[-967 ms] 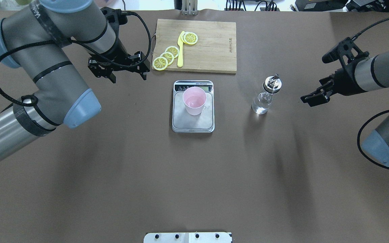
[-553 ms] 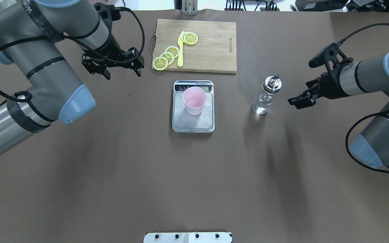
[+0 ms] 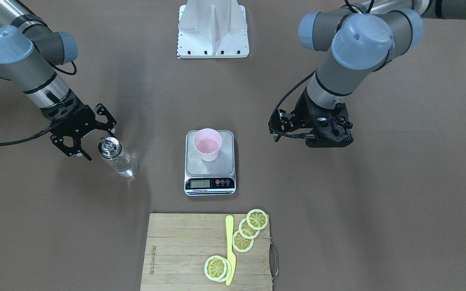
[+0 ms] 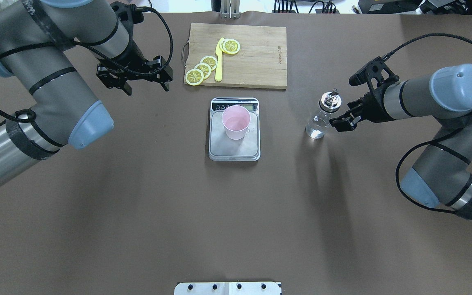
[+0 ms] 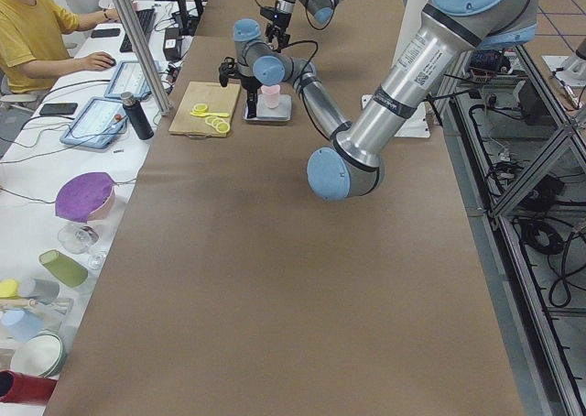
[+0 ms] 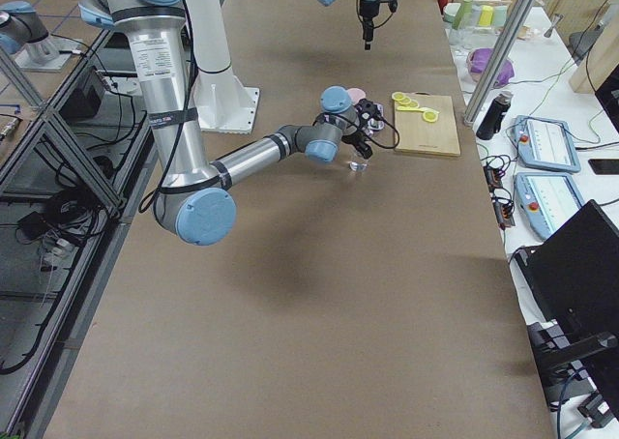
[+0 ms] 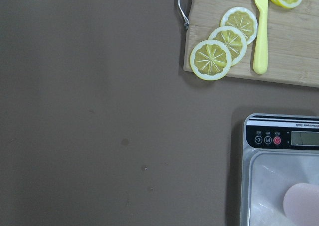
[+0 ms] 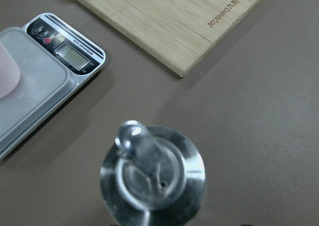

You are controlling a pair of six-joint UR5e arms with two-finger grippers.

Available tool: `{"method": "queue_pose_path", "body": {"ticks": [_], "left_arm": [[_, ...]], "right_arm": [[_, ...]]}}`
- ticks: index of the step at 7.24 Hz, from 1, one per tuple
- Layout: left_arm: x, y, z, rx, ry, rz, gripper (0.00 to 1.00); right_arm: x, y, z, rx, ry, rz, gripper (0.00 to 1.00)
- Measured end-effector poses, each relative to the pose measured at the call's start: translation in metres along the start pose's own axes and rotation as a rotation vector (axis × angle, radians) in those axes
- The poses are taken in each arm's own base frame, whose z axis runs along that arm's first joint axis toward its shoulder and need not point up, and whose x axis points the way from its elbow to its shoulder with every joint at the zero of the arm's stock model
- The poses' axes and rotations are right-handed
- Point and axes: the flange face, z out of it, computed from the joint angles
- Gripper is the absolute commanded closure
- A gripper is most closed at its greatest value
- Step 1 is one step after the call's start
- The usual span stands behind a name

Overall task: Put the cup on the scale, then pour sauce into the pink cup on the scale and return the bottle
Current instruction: 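Lower the right gripper to the glass dispenser bottle and grasp it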

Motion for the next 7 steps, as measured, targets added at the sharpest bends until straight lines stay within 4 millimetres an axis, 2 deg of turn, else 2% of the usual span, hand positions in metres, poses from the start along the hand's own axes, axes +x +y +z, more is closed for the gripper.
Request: {"method": "queue_pose_path", "body": {"ticks": [2,4,6,7], "left_arm": [[-0.001,-0.001,0.000,0.001,-0.001,-0.001,0.00],[-0.001,-0.001,-0.001,0.003,-0.001,-0.002,0.00],[-0.001,-0.001,-0.001,0.002,-0.001,-0.003,0.00],[0.000,0.000,-0.002,0.002,-0.001,-0.003,0.00]], "right_arm": [[-0.006,0.008,-0.001,0.047,-0.030,0.048,0.00],[-0.004,0.028,0.004,0.136,-0.035,0.045,0.01],[-0.004,0.051,0.021,0.249,0.015,0.018,0.01],[-0.011,0.057,0.028,0.290,0.039,0.011,0.01]]}}
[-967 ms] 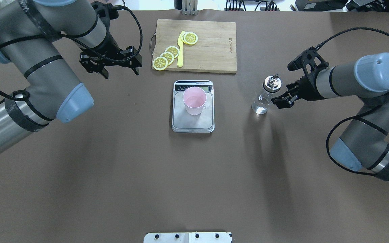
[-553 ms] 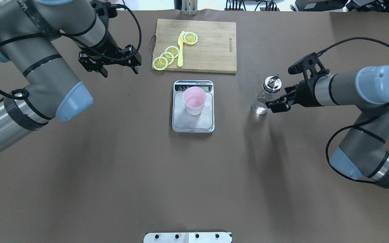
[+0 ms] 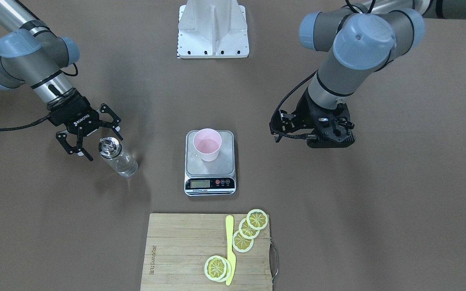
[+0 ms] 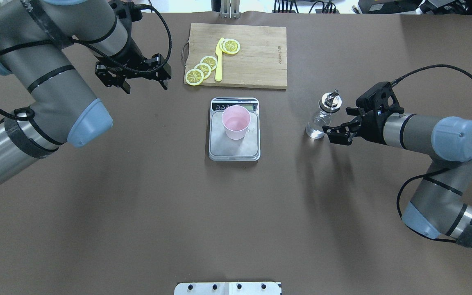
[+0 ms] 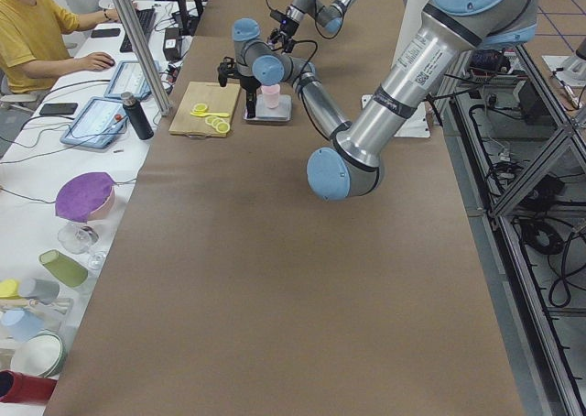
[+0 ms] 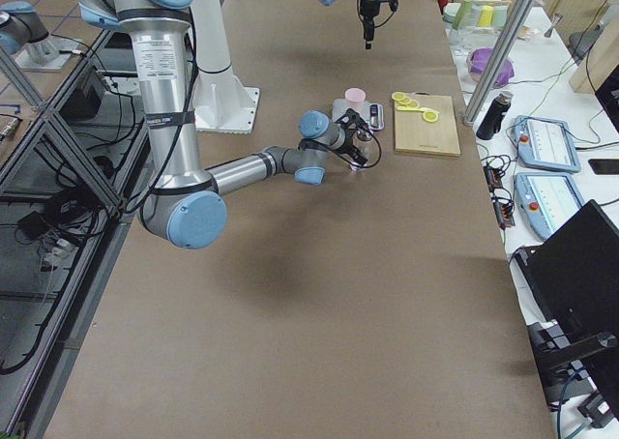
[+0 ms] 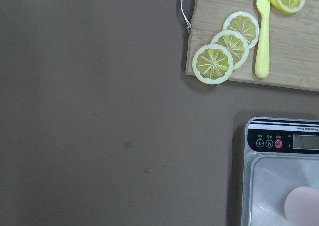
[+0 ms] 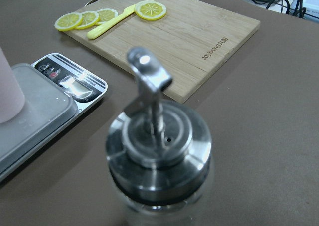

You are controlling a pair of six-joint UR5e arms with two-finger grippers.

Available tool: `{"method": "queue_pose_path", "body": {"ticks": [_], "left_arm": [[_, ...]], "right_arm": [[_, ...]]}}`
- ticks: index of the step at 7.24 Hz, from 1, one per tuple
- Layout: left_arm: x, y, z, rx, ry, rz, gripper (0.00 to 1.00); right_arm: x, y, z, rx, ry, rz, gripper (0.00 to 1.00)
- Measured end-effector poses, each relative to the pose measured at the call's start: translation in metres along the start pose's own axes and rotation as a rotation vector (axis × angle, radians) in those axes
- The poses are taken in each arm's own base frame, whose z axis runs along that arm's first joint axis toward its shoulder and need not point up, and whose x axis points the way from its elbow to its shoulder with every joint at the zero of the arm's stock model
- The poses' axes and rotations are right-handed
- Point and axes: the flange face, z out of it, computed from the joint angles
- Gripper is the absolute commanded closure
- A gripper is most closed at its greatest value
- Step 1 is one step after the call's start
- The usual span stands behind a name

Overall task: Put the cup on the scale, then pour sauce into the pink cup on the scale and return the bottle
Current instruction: 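Lower the right gripper to the glass dispenser bottle and grasp it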

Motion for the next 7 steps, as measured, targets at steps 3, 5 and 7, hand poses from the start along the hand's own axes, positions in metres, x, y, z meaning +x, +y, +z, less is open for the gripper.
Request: {"method": "queue_pose_path", "body": {"ticks": [3,5,7], "left_arm": [[0.002,0.003,-0.005,0.000,0.000,0.000,0.00],[0.001,0.003,-0.005,0.000,-0.002,-0.001,0.00],[0.000,0.003,-0.004,-0.002,-0.004,-0.003,0.00]], "right_arm": [[-0.009,0.010,0.001,0.050,0.013,-0.008,0.02],[-0.006,0.023,-0.004,0.078,0.011,-0.005,0.04],[-0.020,0.048,0.006,0.142,0.010,-0.007,0.05]]}}
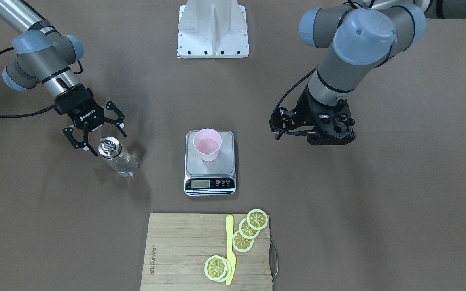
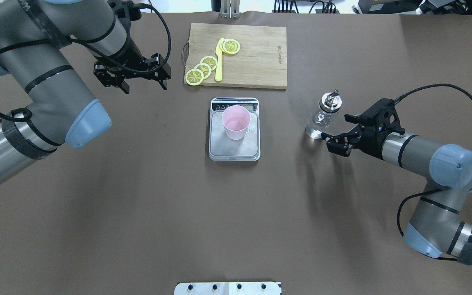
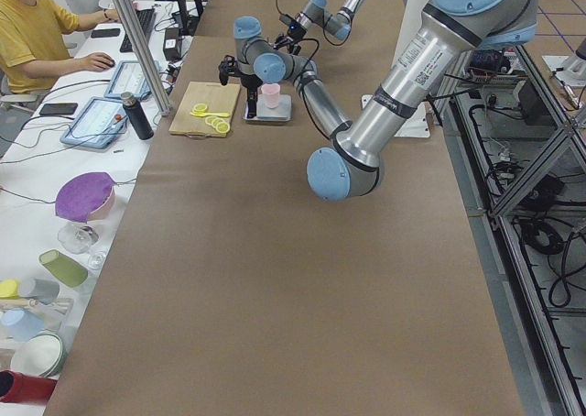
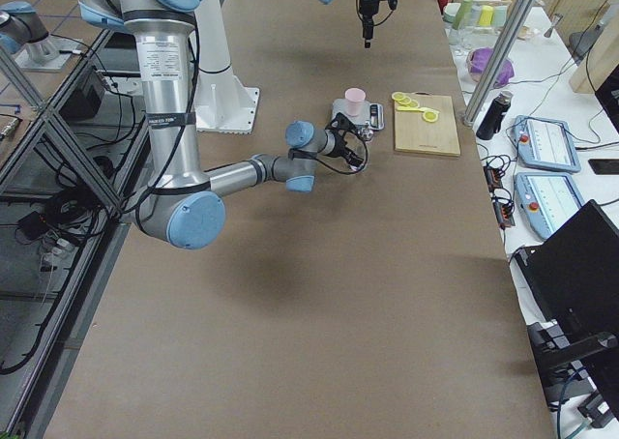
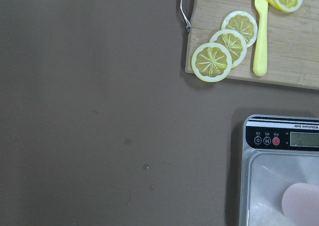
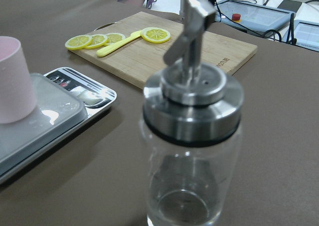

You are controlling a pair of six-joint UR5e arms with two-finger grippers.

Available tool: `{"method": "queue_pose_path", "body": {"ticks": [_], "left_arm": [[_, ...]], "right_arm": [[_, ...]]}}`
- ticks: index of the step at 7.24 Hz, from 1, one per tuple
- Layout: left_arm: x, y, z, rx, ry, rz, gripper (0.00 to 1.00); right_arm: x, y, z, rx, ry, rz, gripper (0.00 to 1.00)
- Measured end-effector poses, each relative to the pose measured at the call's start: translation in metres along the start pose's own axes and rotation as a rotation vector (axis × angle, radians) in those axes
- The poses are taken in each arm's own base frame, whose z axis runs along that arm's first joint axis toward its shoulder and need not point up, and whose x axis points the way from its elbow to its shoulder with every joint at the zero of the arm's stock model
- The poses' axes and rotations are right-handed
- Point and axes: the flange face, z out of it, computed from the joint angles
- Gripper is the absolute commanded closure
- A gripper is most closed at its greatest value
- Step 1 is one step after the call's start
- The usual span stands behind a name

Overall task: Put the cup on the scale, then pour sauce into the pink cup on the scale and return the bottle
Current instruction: 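Lower the right gripper to the glass dispenser bottle and grasp it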

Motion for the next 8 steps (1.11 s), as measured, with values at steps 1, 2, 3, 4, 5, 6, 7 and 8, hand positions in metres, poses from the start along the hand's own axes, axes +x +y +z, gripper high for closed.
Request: {"method": "queue_pose_path", "body": {"ticks": [1,2,3,4,5,6,7,8], "left_arm": [[0.000,0.000,0.000,-0.001,-0.001,-0.001,0.00],[0.000,0.000,0.001,-0.001,-0.002,-0.001,0.00],[-0.001,0.000,0.001,-0.001,-0.003,-0.002,0.00],[-0.001,0.000,0.001,-0.001,-0.003,-0.002,0.00],[-0.001,0.000,0.001,-0.001,-0.002,-0.002,0.00],[-0.001,0.000,0.001,-0.002,-0.003,-0.002,0.00],[0.000,0.000,0.001,-0.001,-0.004,-0.001,0.00],[0.000,-0.001,0.001,-0.001,-0.003,0.000,0.00]], "right_arm": [[-0.012,0.010,0.005,0.023,-0.002,-0.002,0.05],[-0.018,0.013,0.007,0.033,-0.008,-0.005,0.05],[-0.017,0.012,0.007,0.034,-0.014,-0.008,0.05],[-0.009,0.008,0.005,0.029,-0.020,-0.011,0.05],[-0.002,0.005,0.005,0.027,-0.019,-0.012,0.06],[0.002,0.004,0.006,0.026,-0.014,-0.013,0.06],[0.005,0.006,0.010,0.020,-0.006,-0.012,0.06],[0.008,0.008,0.014,0.016,0.001,-0.012,0.06]]}}
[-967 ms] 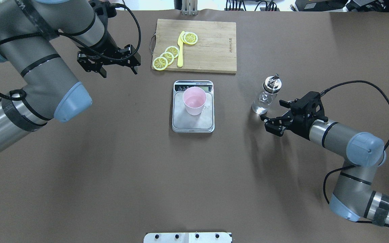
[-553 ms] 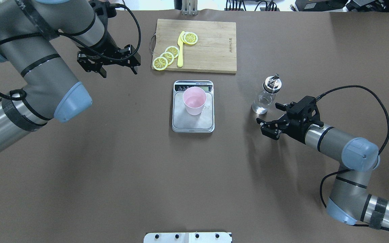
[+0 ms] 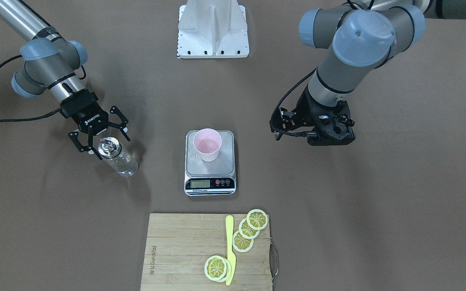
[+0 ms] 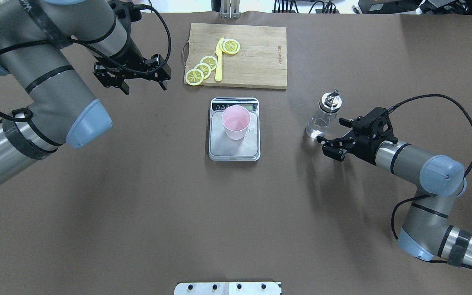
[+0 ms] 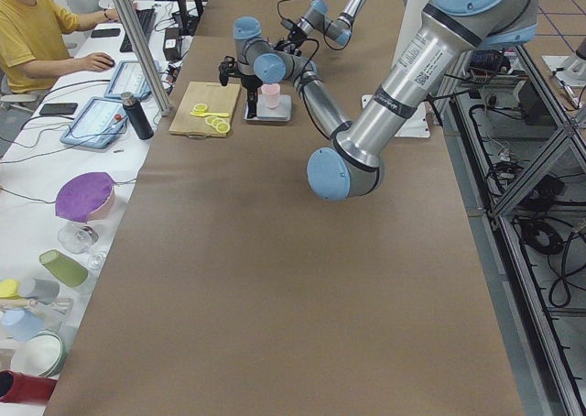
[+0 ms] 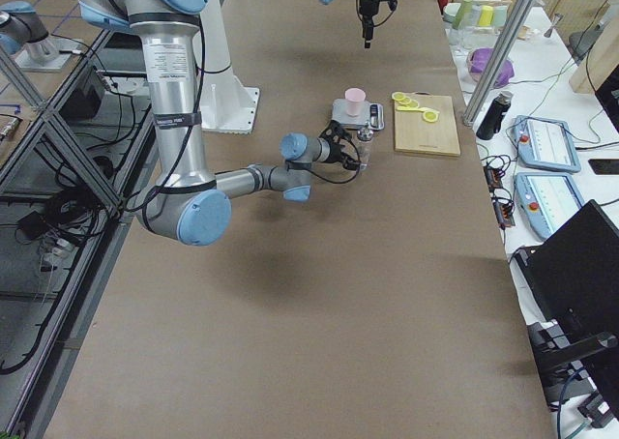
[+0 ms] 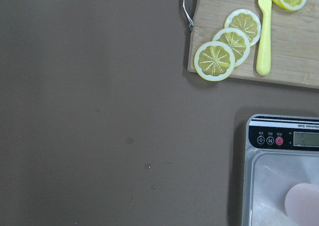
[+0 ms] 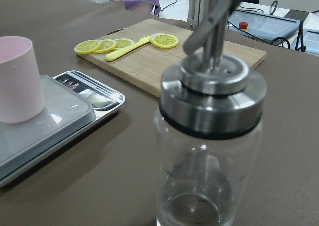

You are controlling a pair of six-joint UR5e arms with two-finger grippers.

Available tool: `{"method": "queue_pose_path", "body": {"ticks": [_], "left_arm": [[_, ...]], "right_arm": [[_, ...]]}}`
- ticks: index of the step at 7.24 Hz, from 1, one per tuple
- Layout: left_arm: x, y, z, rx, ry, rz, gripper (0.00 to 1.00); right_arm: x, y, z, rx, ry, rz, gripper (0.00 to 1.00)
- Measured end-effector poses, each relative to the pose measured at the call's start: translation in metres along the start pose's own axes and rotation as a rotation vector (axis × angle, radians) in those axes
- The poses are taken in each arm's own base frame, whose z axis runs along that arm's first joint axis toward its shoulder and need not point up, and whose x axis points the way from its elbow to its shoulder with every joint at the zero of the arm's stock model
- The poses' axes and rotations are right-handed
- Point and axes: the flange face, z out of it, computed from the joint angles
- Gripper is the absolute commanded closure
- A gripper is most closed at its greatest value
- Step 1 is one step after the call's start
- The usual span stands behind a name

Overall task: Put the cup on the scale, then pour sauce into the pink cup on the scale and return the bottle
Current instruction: 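Lower the right gripper to the glass dispenser bottle and grasp it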

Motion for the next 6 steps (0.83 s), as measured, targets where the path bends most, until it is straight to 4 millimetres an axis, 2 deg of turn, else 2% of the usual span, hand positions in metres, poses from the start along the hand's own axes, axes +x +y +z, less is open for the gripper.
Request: {"method": "queue_pose_path", "body": {"ticks": [1,4,6], "left_arm": [[0.000,0.000,0.000,0.000,0.000,0.000,0.00],[0.000,0.000,-0.001,0.002,0.002,0.001,0.00],[0.000,-0.001,-0.001,0.003,0.001,-0.001,0.00]], "right_arm": [[0.001,0.000,0.003,0.000,0.004,0.001,0.06],[-0.005,-0.009,0.029,0.008,0.007,0.008,0.06],[0.001,-0.014,0.032,0.013,0.017,0.008,0.09]]}}
